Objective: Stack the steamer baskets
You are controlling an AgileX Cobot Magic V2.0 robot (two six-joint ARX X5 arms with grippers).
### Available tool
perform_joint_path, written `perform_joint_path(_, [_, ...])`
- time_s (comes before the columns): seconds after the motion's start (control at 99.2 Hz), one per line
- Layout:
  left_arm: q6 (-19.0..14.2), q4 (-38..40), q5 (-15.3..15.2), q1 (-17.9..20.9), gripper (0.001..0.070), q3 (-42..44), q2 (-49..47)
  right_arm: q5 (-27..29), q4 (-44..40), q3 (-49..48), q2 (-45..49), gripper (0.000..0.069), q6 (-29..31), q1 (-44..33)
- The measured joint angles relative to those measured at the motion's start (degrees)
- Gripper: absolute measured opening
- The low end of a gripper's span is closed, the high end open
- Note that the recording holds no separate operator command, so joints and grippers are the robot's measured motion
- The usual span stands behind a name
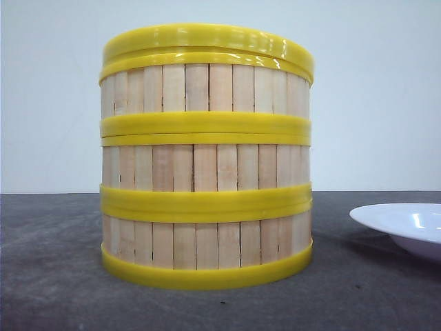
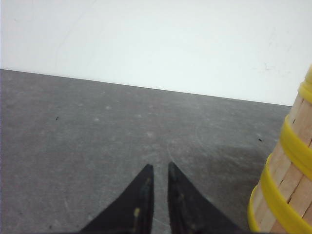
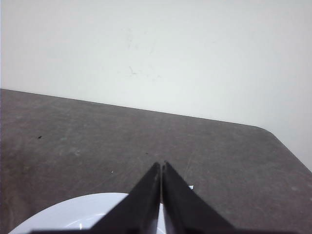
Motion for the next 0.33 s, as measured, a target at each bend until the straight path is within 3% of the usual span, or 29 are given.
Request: perform_joint_path(0.333, [0.2, 0.0, 0.0, 0.0, 0.0031, 0.0, 0.0, 0.0, 0.0, 0.0, 0.0, 0.0001, 0.0, 0.0])
